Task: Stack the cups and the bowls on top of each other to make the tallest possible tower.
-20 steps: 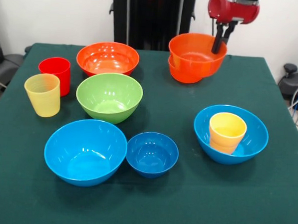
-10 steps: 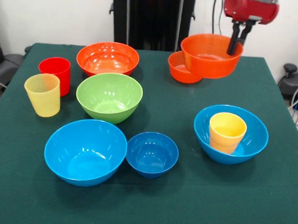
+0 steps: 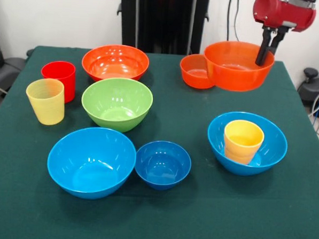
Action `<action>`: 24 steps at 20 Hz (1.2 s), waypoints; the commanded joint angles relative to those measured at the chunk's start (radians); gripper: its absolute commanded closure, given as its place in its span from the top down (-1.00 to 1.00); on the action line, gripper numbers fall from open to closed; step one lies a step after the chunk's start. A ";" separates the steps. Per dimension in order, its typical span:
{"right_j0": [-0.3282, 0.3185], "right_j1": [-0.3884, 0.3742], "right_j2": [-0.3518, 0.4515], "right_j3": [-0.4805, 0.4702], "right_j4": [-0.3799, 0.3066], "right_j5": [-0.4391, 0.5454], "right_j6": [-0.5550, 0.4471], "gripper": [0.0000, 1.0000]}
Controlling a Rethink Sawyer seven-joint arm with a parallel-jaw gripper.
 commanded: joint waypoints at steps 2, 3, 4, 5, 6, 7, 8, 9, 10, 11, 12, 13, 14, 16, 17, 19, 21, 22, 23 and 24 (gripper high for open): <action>-0.026 0.072 0.033 -0.085 0.020 0.126 0.089 -1.00; -0.030 0.078 0.036 -0.093 0.022 0.131 0.085 -1.00; -0.032 0.083 0.036 -0.098 0.022 0.125 0.087 -1.00; -0.038 0.099 0.035 -0.121 0.023 0.120 0.093 -1.00; -0.042 0.104 0.036 -0.126 0.022 0.119 0.091 -1.00; -0.051 0.113 0.042 -0.135 0.026 0.114 0.089 -1.00; -0.055 0.118 0.042 -0.140 0.027 0.113 0.091 -1.00; -0.058 0.123 0.041 -0.145 0.028 0.111 0.092 -1.00; -0.062 0.127 0.044 -0.149 0.032 0.113 0.091 -1.00; -0.063 0.138 0.043 -0.162 0.034 0.119 0.093 -1.00; -0.066 0.142 0.046 -0.166 0.039 0.124 0.091 -1.00; -0.073 0.147 0.055 -0.166 0.044 0.126 0.083 -1.00; -0.071 0.151 0.054 -0.171 0.045 0.133 0.082 -1.00; -0.067 0.160 0.059 -0.174 0.055 0.139 0.087 -1.00; -0.065 0.164 0.057 -0.179 0.059 0.138 0.093 -1.00; -0.062 0.178 0.061 -0.206 0.072 0.165 0.092 -1.00; -0.052 0.209 0.056 -0.235 0.084 0.166 0.110 -1.00; -0.049 0.218 0.055 -0.244 0.088 0.177 0.108 -1.00; -0.039 0.230 0.046 -0.248 0.089 0.169 0.122 -1.00; -0.033 0.239 0.042 -0.256 0.091 0.175 0.125 -1.00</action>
